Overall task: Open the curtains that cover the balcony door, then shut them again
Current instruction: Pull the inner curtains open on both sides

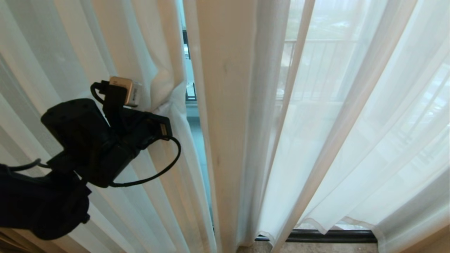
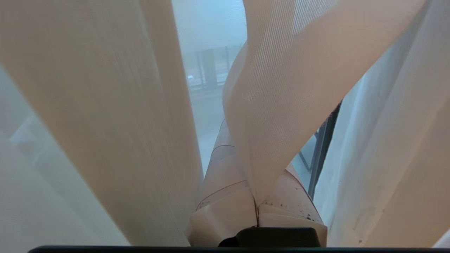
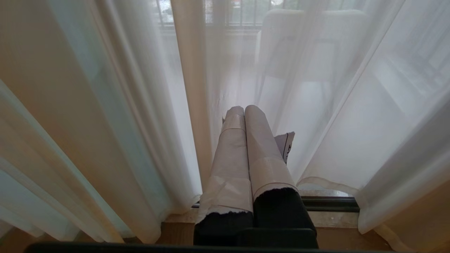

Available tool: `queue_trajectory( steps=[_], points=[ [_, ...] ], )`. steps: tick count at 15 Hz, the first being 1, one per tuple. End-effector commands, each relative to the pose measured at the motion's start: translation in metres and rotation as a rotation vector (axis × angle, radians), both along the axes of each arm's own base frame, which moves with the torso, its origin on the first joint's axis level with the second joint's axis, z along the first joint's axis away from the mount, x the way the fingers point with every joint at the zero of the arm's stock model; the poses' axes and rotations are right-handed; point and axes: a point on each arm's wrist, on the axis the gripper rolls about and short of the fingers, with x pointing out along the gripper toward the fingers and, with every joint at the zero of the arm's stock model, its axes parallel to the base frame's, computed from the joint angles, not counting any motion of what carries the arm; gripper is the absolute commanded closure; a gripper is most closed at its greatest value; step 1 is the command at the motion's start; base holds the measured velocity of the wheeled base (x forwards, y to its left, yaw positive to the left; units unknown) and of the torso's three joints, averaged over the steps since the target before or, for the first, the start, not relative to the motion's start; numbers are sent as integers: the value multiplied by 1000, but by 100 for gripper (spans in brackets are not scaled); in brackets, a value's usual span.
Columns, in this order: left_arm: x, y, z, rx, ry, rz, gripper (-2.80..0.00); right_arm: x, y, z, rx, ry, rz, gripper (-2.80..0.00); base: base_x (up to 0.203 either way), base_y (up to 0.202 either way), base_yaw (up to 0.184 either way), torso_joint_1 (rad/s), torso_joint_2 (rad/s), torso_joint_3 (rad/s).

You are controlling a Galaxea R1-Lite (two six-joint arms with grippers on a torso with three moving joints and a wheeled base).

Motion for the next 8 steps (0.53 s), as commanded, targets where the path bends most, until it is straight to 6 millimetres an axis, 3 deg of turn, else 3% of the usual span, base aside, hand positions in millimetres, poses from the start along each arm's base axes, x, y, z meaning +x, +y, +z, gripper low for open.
queue_trajectory(
  steps=[1,8],
  points=[
    [-11,6,7,-12,-24,14,0,0,0,0,-1,-1,-1,0,0,0,0,0,0,0],
    [-22,37,10,47,-45,150,0,0,0,0,1,-1,-1,0,0,0,0,0,0,0]
  ],
)
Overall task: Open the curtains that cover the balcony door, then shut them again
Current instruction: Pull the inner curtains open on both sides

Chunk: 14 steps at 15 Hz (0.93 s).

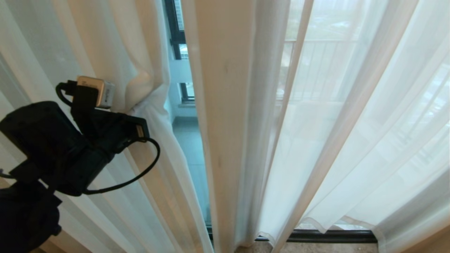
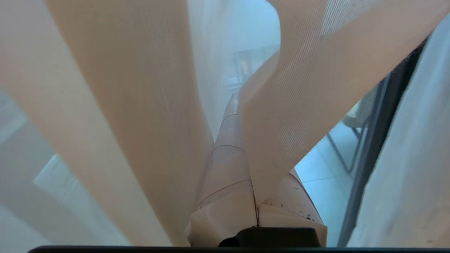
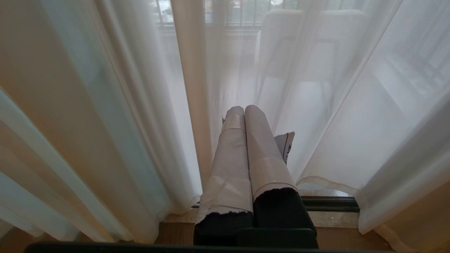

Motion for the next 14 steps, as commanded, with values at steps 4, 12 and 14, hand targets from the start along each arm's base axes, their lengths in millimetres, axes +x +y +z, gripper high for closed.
queue_trajectory(
  steps=[4,12,14],
  points=[
    [-8,19,11,-11,-44,123,0,0,0,0,0,-1,0,0,0,0,0,0,0,0],
    [-18,40,13,4,-54,217,0,0,0,0,0,-1,0,0,0,0,0,0,0,0],
    [-23,43,10,5,-47,224,0,0,0,0,0,-1,0,0,0,0,0,0,0,0]
  ],
)
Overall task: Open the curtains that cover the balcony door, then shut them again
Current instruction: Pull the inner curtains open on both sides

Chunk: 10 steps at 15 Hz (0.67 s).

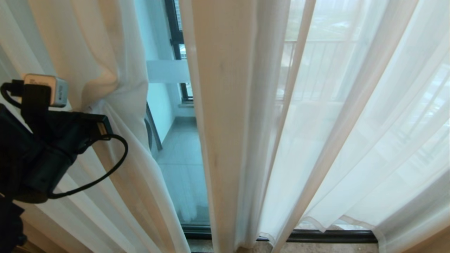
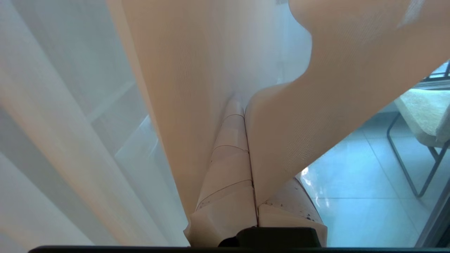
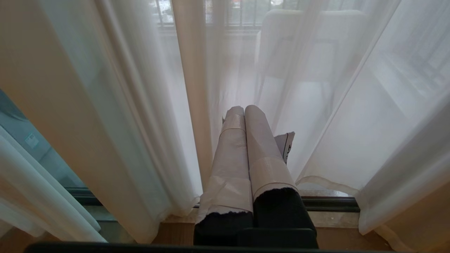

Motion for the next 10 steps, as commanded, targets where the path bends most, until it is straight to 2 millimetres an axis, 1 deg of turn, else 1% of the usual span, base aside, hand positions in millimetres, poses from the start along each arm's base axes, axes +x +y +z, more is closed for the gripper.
queue_trajectory(
  steps=[1,4,10],
  points=[
    [-6,2,1,-3,-9,4,0,0,0,0,1,0,0,0,0,0,0,0,0,0],
    [-9,7,-4,-1,8,26,0,0,0,0,1,0,0,0,0,0,0,0,0,0],
    [-12,22,-4,0,4,88,0,0,0,0,1,0,0,0,0,0,0,0,0,0]
  ],
)
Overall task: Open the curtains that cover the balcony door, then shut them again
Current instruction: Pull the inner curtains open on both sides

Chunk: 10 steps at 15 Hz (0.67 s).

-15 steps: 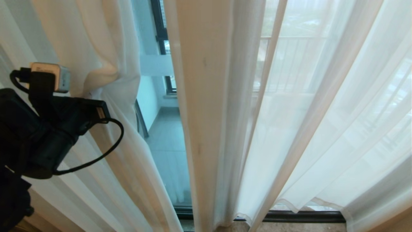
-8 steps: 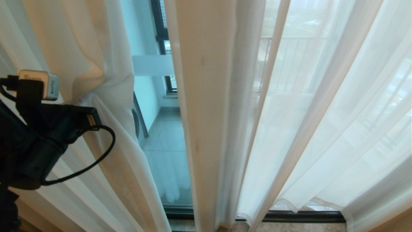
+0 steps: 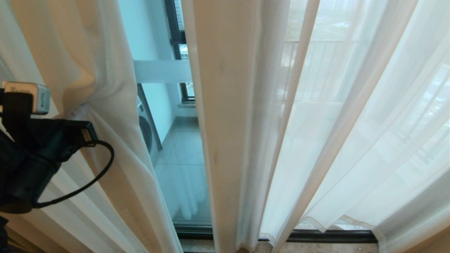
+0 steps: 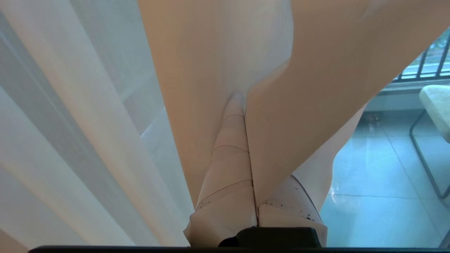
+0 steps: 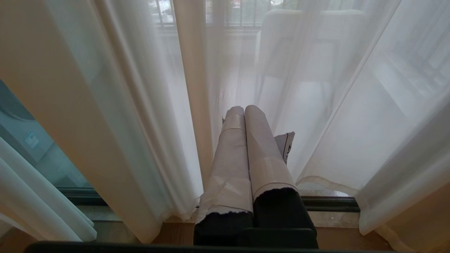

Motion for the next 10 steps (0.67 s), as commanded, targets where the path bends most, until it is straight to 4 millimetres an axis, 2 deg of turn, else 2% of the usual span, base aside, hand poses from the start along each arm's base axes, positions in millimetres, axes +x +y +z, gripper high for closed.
queue_trajectory(
  steps=[1,10],
  points=[
    [-1,5,1,-1,-8,23,0,0,0,0,0,-1,0,0,0,0,0,0,0,0],
    [0,17,0,-21,-9,77,0,0,0,0,0,-1,2,0,0,0,0,0,0,0]
  ],
)
